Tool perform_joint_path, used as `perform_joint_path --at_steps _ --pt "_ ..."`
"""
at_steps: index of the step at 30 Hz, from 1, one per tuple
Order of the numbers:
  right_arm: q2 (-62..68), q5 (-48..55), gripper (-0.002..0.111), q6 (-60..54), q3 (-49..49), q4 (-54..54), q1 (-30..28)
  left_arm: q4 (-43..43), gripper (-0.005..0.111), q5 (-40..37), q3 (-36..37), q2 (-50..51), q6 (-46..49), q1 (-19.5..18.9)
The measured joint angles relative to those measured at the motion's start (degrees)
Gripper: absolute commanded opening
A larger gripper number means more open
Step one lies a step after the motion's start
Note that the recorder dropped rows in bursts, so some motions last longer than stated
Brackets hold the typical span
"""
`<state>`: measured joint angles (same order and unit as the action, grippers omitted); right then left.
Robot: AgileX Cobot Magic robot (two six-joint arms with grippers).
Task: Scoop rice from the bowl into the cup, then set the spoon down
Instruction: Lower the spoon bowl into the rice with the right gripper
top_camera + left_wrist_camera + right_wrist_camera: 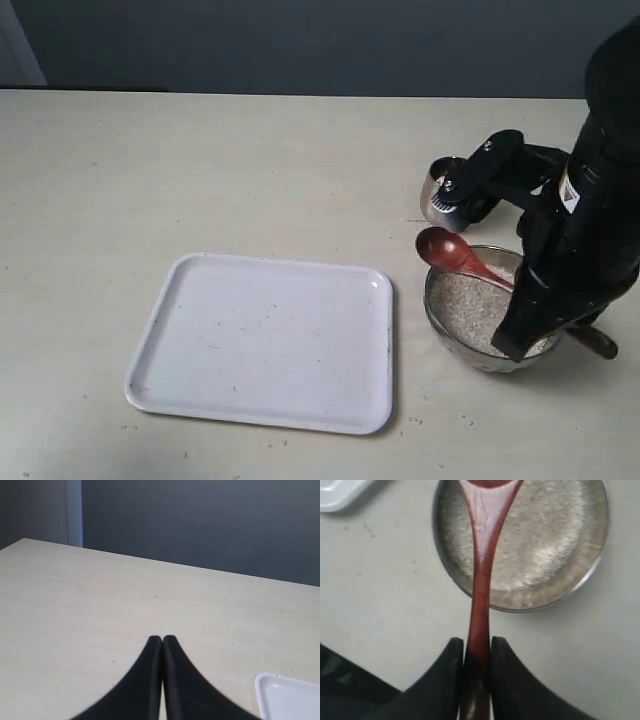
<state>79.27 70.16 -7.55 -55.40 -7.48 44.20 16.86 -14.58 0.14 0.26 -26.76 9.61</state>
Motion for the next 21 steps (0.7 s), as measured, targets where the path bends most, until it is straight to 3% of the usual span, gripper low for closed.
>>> perform_joint_path --at_steps 6,13,21 --pt "-0.3 0.0 -0.001 0.3 1.5 11.3 0.0 0.0 0.001 0.0 0.0 0.0 0.0 0.0" --pt "-3.2 -0.1 -0.001 7.5 6.2 8.0 0.0 0.0 0.001 0.0 0.0 0.0 0.0 0.0" --pt "-7.9 -0.1 -0.001 8.4 6.9 11.3 0.0 0.0 0.001 0.0 0.0 0.0 0.0 0.0"
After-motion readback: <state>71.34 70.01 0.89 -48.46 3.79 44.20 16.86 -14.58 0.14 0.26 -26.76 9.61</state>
